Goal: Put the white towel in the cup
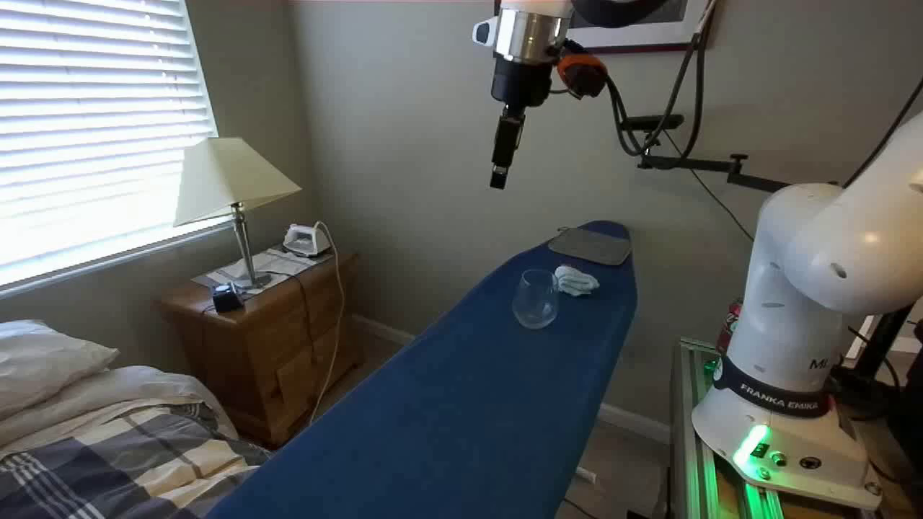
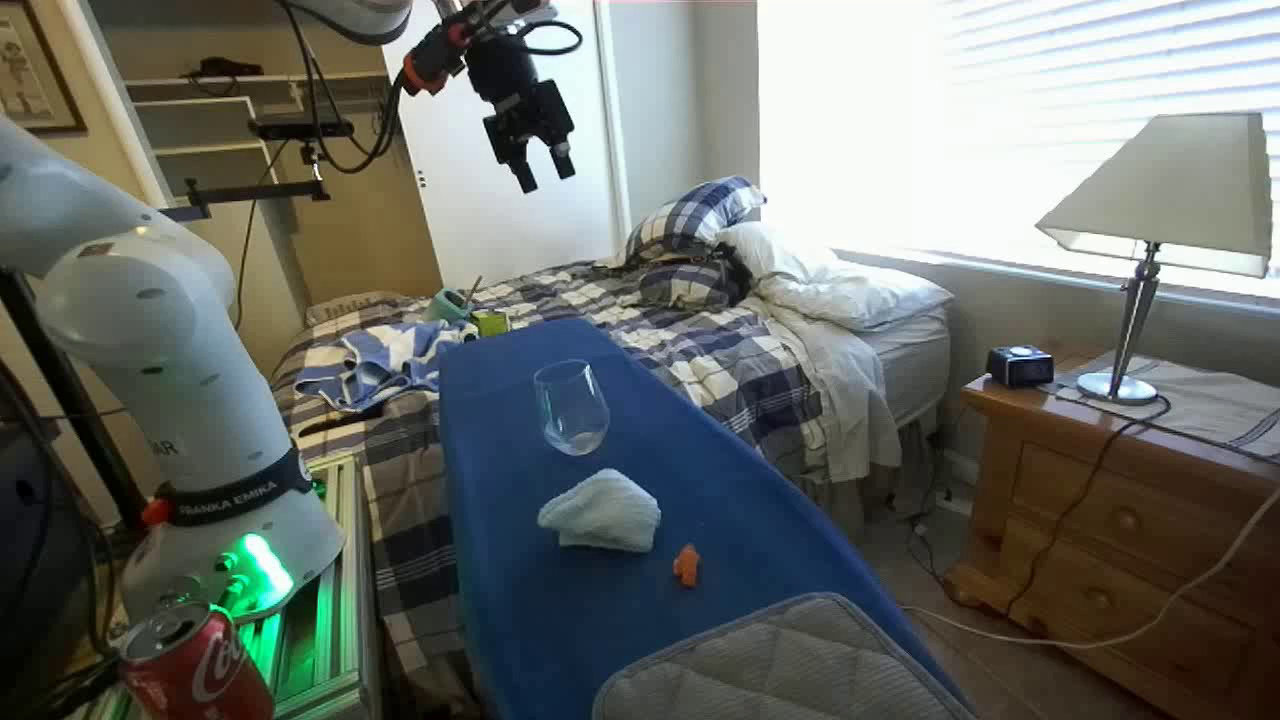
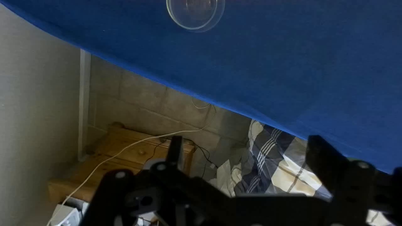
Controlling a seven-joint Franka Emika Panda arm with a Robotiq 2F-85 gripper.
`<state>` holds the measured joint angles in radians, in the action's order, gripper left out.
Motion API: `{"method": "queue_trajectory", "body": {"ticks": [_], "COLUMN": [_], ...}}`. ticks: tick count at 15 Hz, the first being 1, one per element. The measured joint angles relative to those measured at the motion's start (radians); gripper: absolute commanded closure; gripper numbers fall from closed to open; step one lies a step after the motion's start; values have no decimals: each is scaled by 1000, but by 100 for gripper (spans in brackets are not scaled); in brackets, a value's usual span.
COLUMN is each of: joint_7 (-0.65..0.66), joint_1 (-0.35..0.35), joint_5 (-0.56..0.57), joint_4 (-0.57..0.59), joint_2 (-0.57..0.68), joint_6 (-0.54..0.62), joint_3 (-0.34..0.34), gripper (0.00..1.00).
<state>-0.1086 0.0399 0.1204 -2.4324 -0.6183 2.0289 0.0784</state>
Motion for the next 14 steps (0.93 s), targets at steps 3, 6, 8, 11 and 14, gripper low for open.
{"method": "queue_trajectory", "body": {"ticks": [3, 6, 8, 11, 14], "joint_7": [0, 0, 8, 77, 122], "joint_1": [0, 0, -2, -47, -129], "joint_5": [0, 0, 1, 19, 41], "joint_4": [0, 0, 0, -9, -34], "joint_2": [0, 0, 0, 5, 9], "joint_6": [0, 0, -1, -13, -17], "joint_3": [0, 0, -1, -20, -78], "gripper": [0, 0, 0, 0, 0]}}
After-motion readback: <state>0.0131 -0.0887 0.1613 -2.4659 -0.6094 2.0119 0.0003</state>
